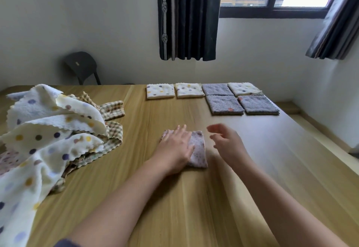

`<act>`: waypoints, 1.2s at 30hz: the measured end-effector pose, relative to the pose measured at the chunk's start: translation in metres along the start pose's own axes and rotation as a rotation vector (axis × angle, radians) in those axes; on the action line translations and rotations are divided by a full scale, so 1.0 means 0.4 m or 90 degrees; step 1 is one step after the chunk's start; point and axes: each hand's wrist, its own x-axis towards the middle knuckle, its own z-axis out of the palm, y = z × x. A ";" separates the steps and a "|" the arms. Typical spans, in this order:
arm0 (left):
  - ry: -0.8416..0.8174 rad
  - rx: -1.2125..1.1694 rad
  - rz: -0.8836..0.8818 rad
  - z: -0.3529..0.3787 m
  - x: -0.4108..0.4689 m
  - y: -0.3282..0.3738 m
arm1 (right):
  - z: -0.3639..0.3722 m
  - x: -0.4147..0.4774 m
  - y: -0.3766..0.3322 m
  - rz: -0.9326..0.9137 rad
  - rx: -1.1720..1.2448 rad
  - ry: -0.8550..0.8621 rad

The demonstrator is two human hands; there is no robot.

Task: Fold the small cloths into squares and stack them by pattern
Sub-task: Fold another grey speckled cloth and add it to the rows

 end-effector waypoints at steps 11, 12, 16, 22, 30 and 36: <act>-0.036 -0.032 -0.006 0.032 0.009 -0.014 | -0.066 -0.054 -0.029 0.260 0.202 -0.292; -0.034 -0.039 -0.005 0.031 0.009 -0.016 | -0.067 -0.054 -0.032 0.249 0.200 -0.302; -0.029 -0.046 0.004 0.032 0.008 -0.017 | -0.065 -0.056 -0.037 0.203 0.181 -0.315; -0.052 0.012 0.092 0.036 0.018 -0.047 | -0.053 -0.026 -0.018 -0.051 -0.182 -0.156; 0.219 0.111 0.064 0.001 0.006 -0.159 | -0.007 -0.009 0.037 -0.435 -0.519 -0.122; 0.253 0.014 -0.124 0.003 -0.001 -0.159 | 0.099 0.002 -0.010 -0.339 -0.431 -0.251</act>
